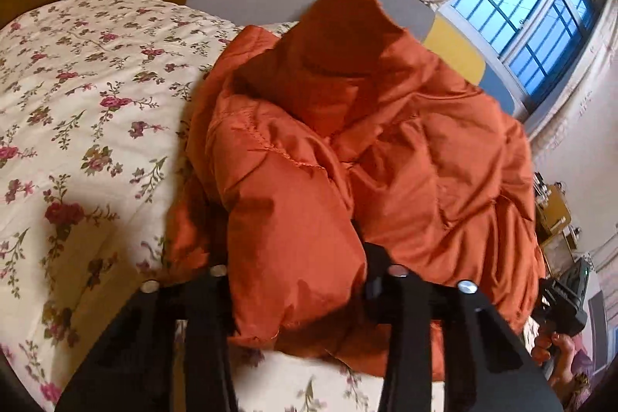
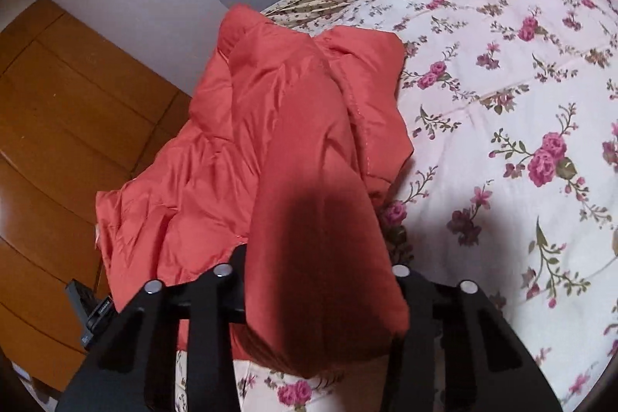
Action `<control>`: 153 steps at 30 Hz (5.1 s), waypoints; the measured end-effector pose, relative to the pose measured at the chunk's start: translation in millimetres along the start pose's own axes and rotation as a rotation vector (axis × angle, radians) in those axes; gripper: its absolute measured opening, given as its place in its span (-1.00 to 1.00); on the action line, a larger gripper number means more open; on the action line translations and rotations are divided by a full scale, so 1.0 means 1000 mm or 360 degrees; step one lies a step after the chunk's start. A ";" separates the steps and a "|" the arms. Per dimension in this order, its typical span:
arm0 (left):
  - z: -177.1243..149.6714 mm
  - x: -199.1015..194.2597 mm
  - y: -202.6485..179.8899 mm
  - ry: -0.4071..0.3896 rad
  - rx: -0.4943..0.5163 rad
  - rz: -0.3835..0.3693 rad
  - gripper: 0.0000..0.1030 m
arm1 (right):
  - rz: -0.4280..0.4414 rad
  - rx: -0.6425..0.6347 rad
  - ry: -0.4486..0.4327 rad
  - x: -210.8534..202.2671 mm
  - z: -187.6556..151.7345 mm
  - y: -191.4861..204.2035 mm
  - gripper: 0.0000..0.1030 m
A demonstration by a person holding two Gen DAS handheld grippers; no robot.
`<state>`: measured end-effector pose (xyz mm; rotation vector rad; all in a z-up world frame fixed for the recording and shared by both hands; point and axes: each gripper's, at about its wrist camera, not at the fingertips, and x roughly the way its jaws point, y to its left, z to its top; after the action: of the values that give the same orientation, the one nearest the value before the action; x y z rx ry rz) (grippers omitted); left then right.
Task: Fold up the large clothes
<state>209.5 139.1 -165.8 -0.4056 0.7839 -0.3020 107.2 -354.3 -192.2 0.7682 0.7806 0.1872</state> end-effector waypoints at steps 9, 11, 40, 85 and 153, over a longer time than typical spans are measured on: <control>-0.029 -0.035 -0.003 0.0027 0.0001 -0.0081 -0.39 | 0.0000 -0.0057 0.0011 -0.030 -0.010 0.014 -0.33; -0.039 -0.043 -0.004 0.0031 -0.0002 -0.0098 -0.39 | -0.0001 -0.0063 0.0016 -0.042 -0.020 0.012 -0.33; 0.008 -0.080 -0.055 -0.0201 0.0418 0.0086 0.80 | -0.0278 -0.0485 -0.0200 -0.075 0.035 0.065 0.79; 0.114 0.051 -0.087 -0.0627 0.0294 0.0549 -0.64 | -0.0626 -0.0402 -0.0363 0.056 0.135 0.060 -0.67; 0.059 0.145 -0.180 -0.0012 0.0791 0.0548 0.56 | -0.0341 -0.0829 -0.0073 0.104 0.078 0.134 -0.10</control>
<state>330.2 -64.4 -134.9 0.1957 0.7277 -0.1623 251.3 -256.9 -123.3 0.1939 0.7220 0.1688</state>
